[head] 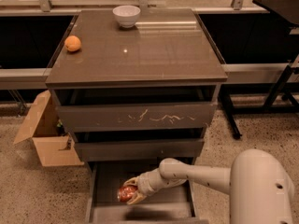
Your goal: Pick coke can from bottom drawer and place on counter
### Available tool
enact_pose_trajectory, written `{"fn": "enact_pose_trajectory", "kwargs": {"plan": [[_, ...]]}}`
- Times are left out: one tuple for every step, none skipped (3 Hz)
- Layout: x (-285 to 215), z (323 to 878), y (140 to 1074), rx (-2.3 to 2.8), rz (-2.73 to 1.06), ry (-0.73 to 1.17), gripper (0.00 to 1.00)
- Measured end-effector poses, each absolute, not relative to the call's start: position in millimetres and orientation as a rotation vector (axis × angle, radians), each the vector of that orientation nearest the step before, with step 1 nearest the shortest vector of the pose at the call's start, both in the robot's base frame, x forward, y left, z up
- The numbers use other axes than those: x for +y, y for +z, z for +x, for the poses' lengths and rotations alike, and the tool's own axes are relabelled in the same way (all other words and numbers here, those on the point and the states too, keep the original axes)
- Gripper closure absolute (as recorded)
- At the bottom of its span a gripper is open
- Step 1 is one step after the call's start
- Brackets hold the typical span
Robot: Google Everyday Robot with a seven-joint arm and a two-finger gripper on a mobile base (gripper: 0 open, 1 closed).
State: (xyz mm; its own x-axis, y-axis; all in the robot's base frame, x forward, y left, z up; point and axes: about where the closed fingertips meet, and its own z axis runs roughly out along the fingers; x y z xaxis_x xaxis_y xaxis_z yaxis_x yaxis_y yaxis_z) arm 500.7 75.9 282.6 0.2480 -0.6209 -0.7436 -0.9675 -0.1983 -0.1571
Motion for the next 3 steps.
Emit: {"fn": "enact_pose_trajectory", "kwargs": {"plan": [[86, 479, 346, 1.306, -1.988, 0.677, 1.0], [88, 467, 397, 1.195, -2.025, 0.658, 1.0], [89, 467, 403, 1.182, -2.029, 0.652, 1.0]]}}
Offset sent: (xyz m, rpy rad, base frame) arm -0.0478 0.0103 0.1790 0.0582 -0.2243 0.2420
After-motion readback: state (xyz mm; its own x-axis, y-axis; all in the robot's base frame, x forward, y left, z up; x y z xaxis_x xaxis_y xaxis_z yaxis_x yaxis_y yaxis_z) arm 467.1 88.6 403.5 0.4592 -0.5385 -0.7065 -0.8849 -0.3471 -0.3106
